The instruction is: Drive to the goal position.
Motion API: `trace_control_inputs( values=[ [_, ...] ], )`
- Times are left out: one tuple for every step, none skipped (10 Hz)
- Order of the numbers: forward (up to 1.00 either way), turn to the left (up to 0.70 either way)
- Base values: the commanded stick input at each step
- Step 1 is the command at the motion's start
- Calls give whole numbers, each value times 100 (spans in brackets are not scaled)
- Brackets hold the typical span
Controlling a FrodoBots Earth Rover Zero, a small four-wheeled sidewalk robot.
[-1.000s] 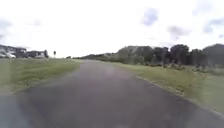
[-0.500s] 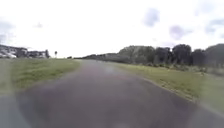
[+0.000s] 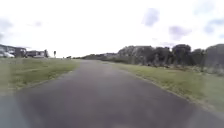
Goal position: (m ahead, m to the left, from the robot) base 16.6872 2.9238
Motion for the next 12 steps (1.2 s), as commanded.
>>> trace_control_inputs(
  values=[
    [70,0],
    [70,0],
    [70,0],
    [70,0],
    [70,0],
    [70,0],
    [70,9],
    [70,28],
    [70,32],
    [70,35],
    [70,35],
    [70,0]
  ],
)
